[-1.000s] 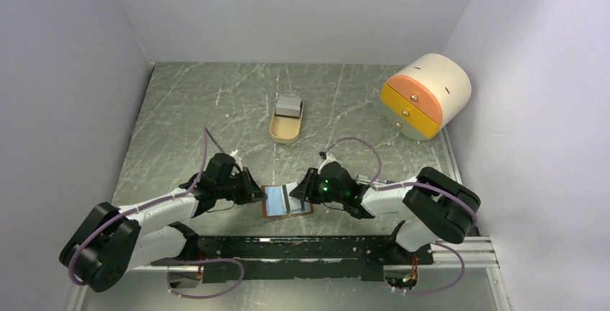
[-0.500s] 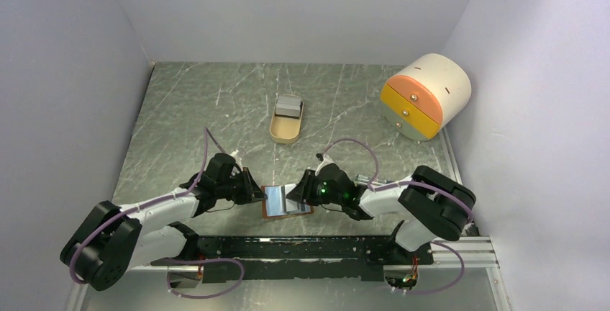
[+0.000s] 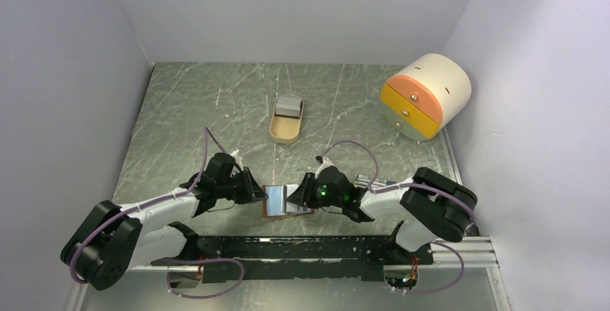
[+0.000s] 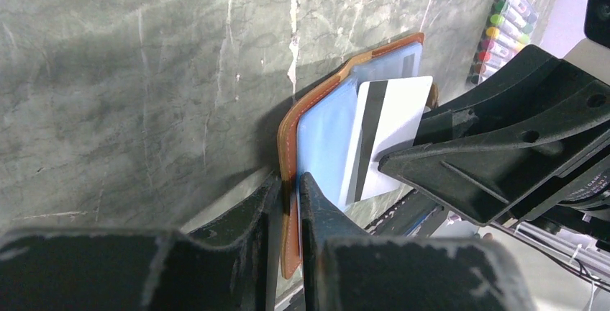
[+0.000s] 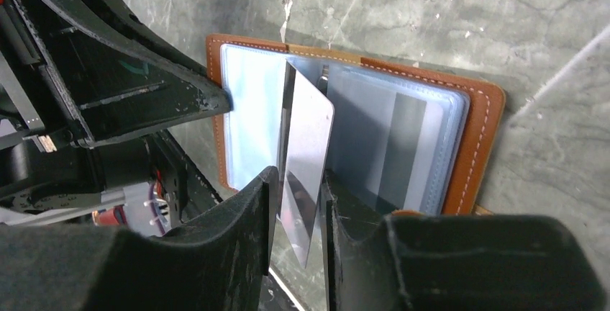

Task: Put the credit cards into the card holder
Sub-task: Insert the credit card into the card holder.

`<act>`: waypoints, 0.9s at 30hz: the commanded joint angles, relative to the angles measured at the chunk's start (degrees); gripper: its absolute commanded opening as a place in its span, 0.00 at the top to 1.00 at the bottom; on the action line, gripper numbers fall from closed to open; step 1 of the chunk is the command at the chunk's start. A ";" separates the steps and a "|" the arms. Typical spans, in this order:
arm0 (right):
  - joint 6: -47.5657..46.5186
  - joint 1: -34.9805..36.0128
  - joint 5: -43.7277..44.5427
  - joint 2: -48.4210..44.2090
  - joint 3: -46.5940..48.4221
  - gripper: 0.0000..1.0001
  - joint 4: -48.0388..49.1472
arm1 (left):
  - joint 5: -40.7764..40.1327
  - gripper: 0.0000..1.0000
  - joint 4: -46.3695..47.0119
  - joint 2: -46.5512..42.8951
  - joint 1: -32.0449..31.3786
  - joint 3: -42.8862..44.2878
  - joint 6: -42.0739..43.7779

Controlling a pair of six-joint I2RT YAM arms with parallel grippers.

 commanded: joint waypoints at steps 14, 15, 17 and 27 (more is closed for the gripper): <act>-2.51 0.30 -5.53 4.20 0.01 0.82 1.76 | 0.81 0.81 1.84 0.59 0.30 0.22 1.14; -2.86 0.12 -5.98 4.18 0.43 0.83 1.49 | 0.65 0.81 1.89 0.72 0.24 0.30 1.33; -3.53 -0.53 -7.34 4.51 1.08 0.84 0.50 | 0.64 0.82 2.24 1.07 0.23 0.31 1.51; -4.47 -1.88 -7.53 2.99 3.06 0.66 -6.06 | 1.15 0.82 2.63 0.34 0.23 -0.18 1.12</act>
